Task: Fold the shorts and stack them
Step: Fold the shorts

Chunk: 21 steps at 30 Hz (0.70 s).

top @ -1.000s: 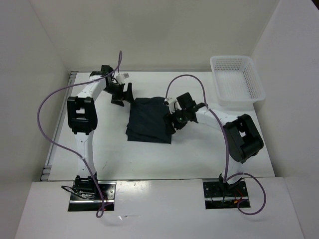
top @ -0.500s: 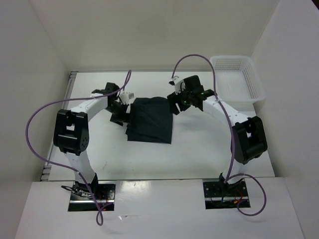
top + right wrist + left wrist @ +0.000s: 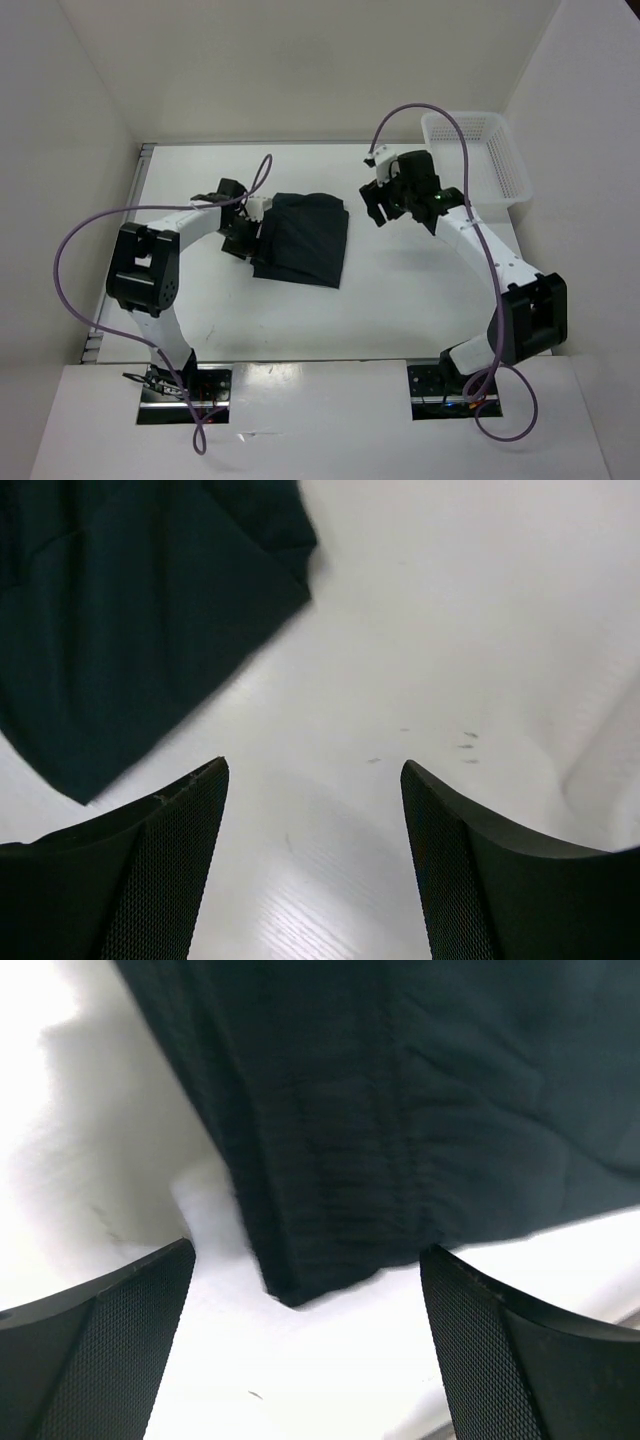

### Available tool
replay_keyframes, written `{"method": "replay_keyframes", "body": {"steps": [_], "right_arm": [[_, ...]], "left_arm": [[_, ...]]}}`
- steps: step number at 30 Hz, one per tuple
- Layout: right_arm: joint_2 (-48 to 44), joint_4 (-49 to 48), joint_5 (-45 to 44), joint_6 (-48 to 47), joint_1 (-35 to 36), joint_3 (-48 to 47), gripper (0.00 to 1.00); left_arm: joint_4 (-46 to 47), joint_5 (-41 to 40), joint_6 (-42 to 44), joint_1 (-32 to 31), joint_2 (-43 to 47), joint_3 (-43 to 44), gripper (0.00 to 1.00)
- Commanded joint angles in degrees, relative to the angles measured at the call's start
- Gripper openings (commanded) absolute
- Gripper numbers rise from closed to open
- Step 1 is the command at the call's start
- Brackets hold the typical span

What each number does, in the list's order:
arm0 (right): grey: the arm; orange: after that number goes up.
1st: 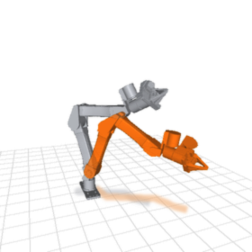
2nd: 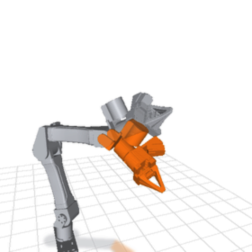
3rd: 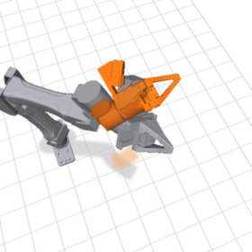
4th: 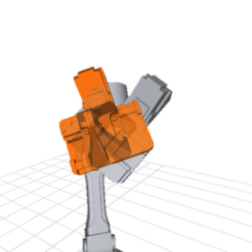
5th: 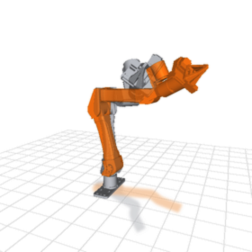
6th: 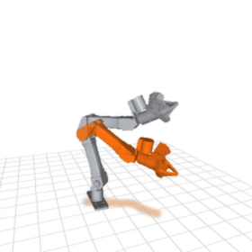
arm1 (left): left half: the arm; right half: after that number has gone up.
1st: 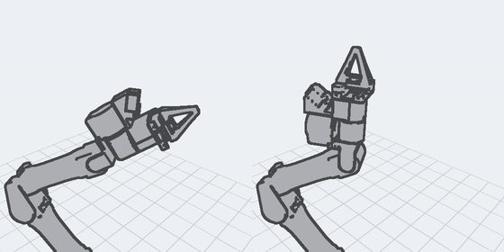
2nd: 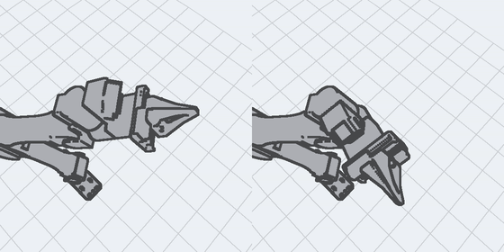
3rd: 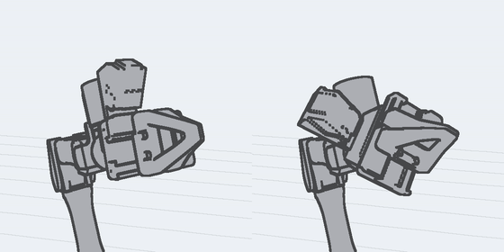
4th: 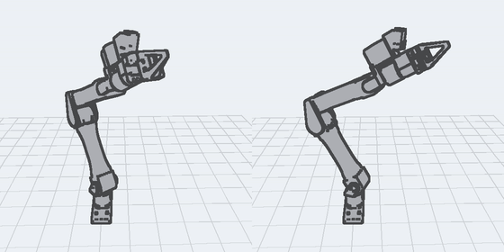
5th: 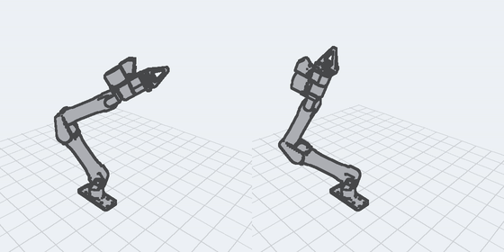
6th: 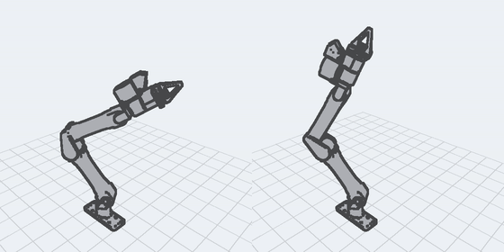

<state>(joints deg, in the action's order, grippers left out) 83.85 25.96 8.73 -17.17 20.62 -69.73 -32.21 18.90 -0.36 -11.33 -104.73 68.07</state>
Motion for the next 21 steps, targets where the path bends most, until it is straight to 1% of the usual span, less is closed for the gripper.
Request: {"method": "replay_keyframes", "body": {"steps": [1,2,3,4,5,6,7,8,9,10,12,13,14,16,18,20,21], "right_arm": [[-4.2,-0.3,-3.6,-4.2,-3.4,0.5,0.75],[-4.8,-0.3,-4.4,-4.7,-4.4,0.0,0.75],[-5.4,-0.3,-4.4,-4.7,-7.1,-0.1,0.76],[-7.0,-0.3,-4.4,-5.3,-8.7,-0.1,0.8],[-7.9,-1.8,-4.4,-4.7,-10.3,1.3,0.82],[-8.8,-2.6,-4.4,-4.0,-13.4,2.7,0.84],[-11.1,-3.2,-2.6,-3.4,-14.8,6.3,0.87],[-12.6,-3.9,-1.9,-2.9,-15.7,8.4,0.87],[-14.1,-3.9,-1.9,-2.9,-16.2,10.4,0.89],[-17.5,-3.9,-1.4,-2.9,-16.2,14.1,0.93],[-20.6,-2.8,-1.3,-2.9,-16.2,16.6,0.94],[-22.1,-2.8,-1.3,-2.0,-17.4,18.6,0.97],[-24.5,-2.2,-0.5,-1.3,-18.2,19.4,0.97],[-26.5,-2.2,-0.5,0.2,-19.3,20.7,0.99],[-29.0,-2.2,0.9,2.7,-20.1,22.2,0.99],[-31.1,-2.9,-1.6,7.0,-20.1,23.1,0.99],[-31.6,-2.9,-1.6,7.1,-20.1,23.9,0.99]], "left_arm": [[-2.3,2.6,0.4,-0.7,4.1,-1.2,1.0],[-3.3,3.5,0.4,-0.7,5.3,-0.1,1.0],[-4.9,5.1,0.4,-0.7,8.5,1.2,1.0],[-4.9,6.1,0.4,-0.7,10.6,1.2,1.0],[-4.4,7.3,0.4,0.2,14.9,1.9,1.0],[-3.5,9.7,0.4,2.6,17.1,1.9,1.0],[-2.8,10.5,0.4,3.9,20.2,1.9,1.0],[-2.8,11.2,0.4,5.5,21.2,1.9,1.0],[-2.8,11.9,0.4,9.3,22.1,1.9,1.0],[-2.8,11.9,0.4,11.4,23.9,0.1,1.0],[0.4,9.2,0.4,16.0,25.9,-2.5,1.0],[1.3,8.1,0.4,20.5,26.8,-3.8,1.0],[2.0,8.1,0.4,22.6,28.5,-5.0,1.0],[2.6,8.6,0.4,25.7,30.3,-7.8,1.0],[2.6,8.6,0.4,26.9,31.6,-8.5,1.0],[3.1,8.0,0.4,28.6,32.3,-9.0,1.0],[3.1,8.0,0.4,28.6,32.8,-9.0,1.0]]}}
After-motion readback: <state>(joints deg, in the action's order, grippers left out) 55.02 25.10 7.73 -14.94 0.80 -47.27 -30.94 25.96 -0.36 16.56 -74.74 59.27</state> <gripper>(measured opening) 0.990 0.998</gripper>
